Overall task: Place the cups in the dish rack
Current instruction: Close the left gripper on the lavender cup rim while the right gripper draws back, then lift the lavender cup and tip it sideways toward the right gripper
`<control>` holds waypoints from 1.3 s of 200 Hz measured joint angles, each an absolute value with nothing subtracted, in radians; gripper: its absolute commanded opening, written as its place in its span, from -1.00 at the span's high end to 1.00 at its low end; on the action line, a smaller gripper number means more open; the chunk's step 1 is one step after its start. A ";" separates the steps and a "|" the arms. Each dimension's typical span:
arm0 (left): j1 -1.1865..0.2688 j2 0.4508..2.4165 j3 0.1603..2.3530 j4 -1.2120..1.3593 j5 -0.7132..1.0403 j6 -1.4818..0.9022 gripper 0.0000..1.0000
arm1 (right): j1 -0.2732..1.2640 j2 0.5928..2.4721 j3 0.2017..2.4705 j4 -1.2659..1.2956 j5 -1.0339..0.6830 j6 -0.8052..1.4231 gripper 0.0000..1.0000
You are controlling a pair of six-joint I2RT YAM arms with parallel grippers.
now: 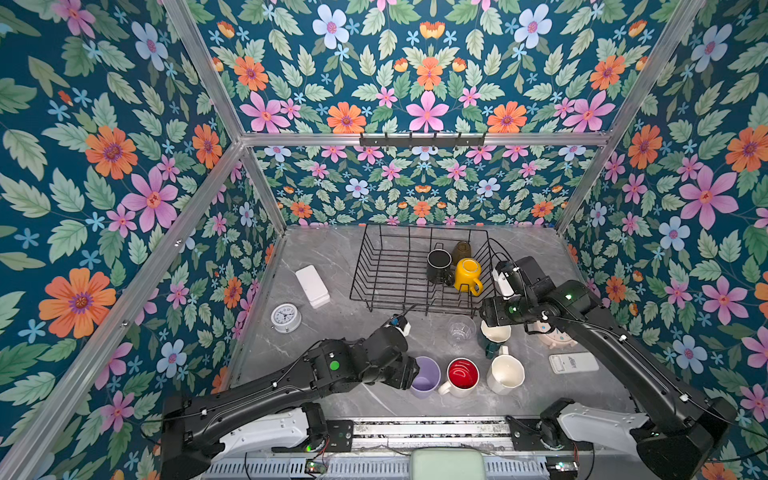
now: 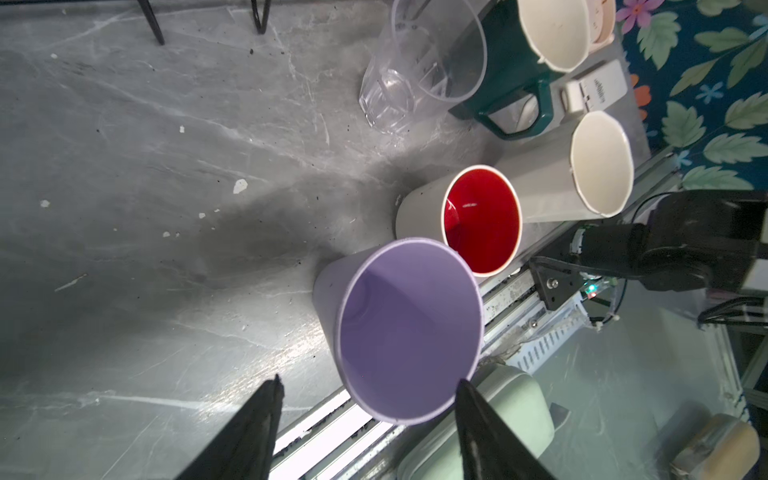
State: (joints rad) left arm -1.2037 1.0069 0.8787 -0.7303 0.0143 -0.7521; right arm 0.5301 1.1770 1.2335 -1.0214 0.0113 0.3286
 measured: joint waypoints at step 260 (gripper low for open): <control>-1.230 1.232 0.902 -0.780 -0.059 -0.727 0.98 | 0.530 1.122 1.171 -0.995 -0.020 0.329 -0.63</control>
